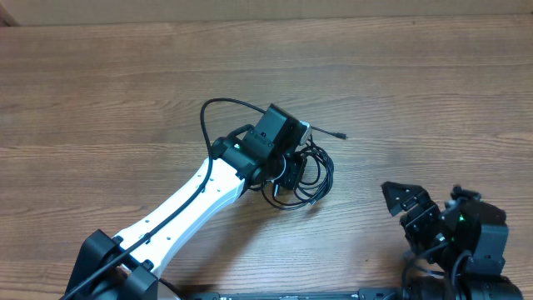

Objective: Untangle cables

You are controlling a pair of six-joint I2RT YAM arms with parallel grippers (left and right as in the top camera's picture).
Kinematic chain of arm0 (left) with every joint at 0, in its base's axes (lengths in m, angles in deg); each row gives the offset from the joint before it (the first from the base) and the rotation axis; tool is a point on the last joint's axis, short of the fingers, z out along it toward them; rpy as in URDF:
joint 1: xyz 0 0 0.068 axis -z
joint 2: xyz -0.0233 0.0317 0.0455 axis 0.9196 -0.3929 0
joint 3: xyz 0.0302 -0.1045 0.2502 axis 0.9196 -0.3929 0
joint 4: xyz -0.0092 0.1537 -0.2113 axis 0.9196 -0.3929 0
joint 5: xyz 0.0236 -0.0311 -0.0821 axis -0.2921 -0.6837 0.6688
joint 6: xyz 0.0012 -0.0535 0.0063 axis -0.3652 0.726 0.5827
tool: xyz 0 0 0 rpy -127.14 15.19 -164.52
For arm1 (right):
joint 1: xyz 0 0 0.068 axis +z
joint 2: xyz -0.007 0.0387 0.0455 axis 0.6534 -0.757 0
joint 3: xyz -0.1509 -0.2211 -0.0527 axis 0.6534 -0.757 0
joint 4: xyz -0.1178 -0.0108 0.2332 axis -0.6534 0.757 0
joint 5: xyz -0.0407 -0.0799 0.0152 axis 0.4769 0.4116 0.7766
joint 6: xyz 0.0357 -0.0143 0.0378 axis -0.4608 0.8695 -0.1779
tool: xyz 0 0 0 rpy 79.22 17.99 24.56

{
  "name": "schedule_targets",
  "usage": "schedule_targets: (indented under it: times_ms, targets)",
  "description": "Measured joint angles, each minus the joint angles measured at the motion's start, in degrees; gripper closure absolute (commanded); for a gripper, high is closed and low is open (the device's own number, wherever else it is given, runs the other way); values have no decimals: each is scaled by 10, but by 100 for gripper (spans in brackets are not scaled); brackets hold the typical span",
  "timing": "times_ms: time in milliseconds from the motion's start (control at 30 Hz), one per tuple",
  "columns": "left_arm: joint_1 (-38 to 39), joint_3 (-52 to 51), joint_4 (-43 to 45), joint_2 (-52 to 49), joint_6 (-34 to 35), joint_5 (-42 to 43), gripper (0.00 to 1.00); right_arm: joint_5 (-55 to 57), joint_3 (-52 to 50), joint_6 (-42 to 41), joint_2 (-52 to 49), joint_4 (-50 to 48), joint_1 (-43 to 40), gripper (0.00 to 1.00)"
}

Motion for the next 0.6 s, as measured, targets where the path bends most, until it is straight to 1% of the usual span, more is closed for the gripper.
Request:
schedule_targets:
  times_ms: [33,133,167,300,600]
  targets:
    - [0,0,0,0,2,0,96,-16,0,13,0,-13,0,1]
    - [0,0,0,0,4,0,96,-65,0,42,-2,-51,0,14]
    - [0,0,0,0,4,0,96,-78,0,46,-4,-60,0,16]
    - [0,0,-1,0,4,0,96,-105,0,59,-25,-64,0,18]
    - [0,0,-2,0,4,0,96,-129,0,66,-88,-52,0,17]
